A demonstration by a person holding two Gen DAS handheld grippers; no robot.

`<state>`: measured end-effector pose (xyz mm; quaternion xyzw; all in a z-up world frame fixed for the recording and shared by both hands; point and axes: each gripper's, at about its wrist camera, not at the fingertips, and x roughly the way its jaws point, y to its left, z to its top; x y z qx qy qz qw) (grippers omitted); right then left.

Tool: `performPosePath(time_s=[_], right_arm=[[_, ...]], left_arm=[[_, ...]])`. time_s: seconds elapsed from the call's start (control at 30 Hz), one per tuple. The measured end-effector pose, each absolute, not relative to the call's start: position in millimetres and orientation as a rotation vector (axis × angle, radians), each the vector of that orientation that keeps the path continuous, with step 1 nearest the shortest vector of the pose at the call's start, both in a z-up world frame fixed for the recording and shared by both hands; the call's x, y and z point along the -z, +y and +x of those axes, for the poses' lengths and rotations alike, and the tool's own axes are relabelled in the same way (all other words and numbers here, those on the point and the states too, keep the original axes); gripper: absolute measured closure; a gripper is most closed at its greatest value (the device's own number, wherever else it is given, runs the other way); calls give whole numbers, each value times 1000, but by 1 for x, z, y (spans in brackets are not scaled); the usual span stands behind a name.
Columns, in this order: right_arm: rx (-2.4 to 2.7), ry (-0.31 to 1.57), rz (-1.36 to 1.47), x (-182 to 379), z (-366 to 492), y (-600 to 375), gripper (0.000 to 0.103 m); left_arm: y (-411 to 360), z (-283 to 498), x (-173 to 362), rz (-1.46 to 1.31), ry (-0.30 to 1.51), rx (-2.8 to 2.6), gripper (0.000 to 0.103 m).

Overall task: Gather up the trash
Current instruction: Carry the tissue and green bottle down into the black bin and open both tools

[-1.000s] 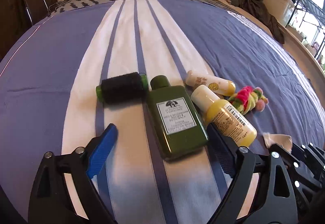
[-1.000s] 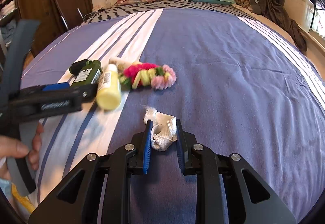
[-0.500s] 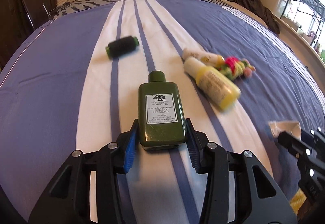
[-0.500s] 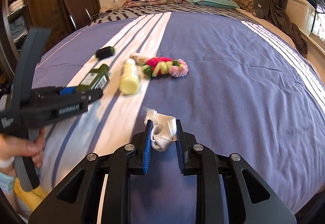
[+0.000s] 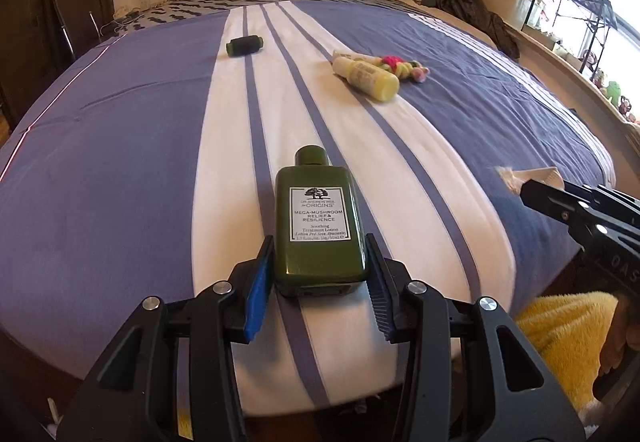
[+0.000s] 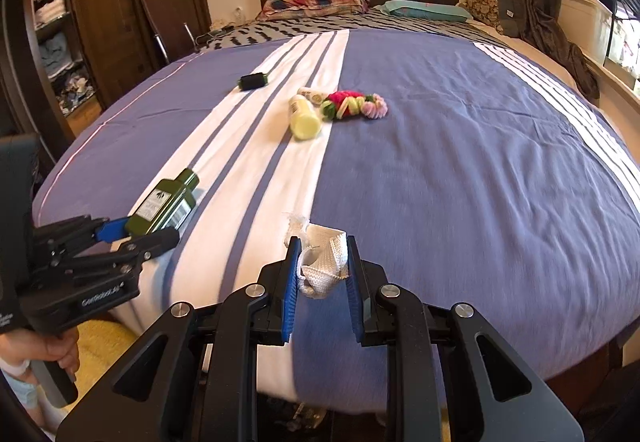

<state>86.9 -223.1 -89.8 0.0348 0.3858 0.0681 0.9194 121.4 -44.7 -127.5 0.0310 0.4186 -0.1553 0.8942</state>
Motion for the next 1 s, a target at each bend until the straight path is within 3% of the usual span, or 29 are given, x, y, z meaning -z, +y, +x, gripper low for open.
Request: performPosePath(time_s=[0.53, 1.0], right_arm=[[-189, 847, 101, 121, 13, -214, 81], [-217, 1021, 75, 190, -10, -196, 81]], left_arm=[[-36, 24, 144, 50, 883, 380, 62], [-33, -5, 230, 31, 1091, 396, 62]])
